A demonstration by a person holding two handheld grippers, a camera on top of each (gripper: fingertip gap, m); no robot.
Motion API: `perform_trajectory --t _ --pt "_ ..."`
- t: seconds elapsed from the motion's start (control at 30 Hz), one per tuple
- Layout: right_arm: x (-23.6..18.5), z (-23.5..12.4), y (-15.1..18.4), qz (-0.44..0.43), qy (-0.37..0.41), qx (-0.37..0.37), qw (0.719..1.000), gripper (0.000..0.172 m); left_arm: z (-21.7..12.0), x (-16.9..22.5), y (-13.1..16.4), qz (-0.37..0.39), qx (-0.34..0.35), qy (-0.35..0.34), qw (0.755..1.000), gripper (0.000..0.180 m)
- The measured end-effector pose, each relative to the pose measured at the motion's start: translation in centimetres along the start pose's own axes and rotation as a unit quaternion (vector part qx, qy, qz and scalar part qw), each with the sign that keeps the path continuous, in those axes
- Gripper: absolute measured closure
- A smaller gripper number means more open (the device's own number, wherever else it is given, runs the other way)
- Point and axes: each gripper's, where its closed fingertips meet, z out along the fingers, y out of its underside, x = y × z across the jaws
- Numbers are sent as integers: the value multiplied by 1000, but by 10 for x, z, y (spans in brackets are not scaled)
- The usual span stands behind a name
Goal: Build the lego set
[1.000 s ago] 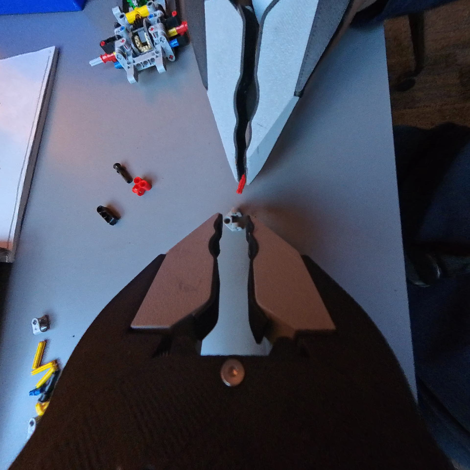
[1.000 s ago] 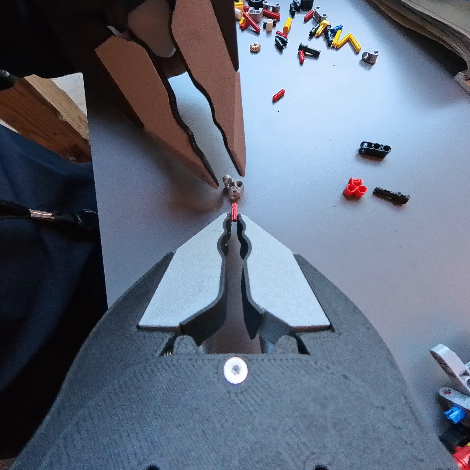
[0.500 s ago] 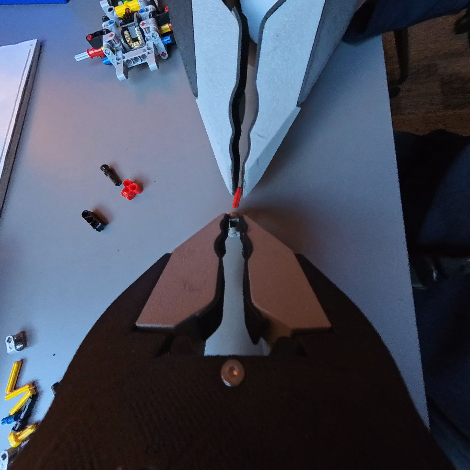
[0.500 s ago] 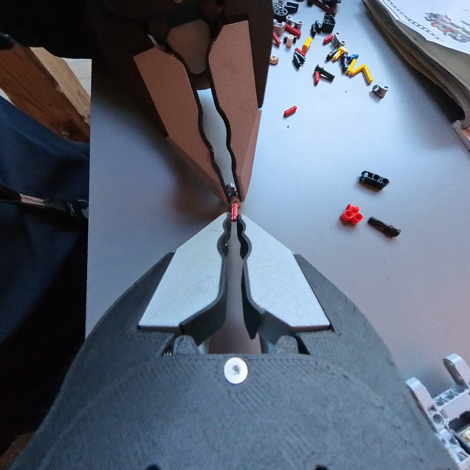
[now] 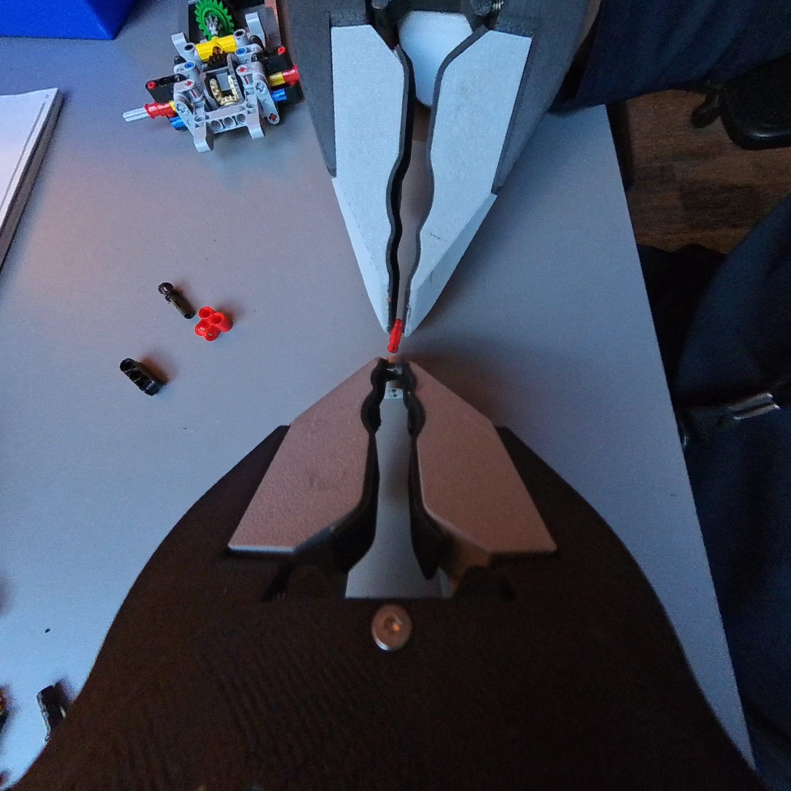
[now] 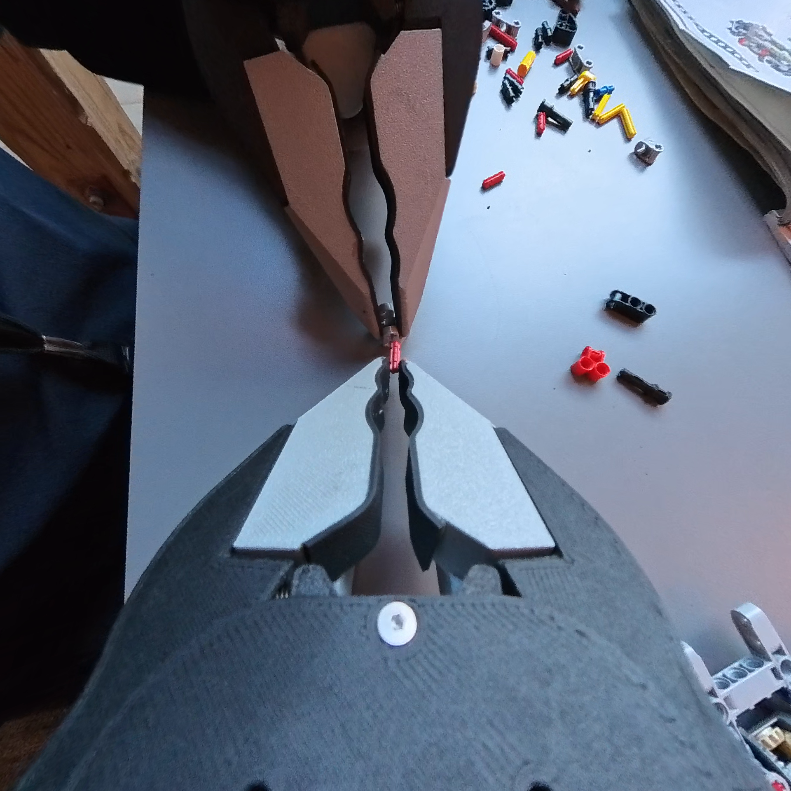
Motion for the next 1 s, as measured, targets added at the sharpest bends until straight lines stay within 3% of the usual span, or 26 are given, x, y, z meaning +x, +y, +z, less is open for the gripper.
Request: perform_trajectory --t 0.77,1.0 --pt "-3 4 -3 -54 14 3 998 171 -2 2 1 1 1 15 1000 175" --pt "-4 10 2 -71 22 -27 997 172 -2 2 2 -13 0 22 1000 176"
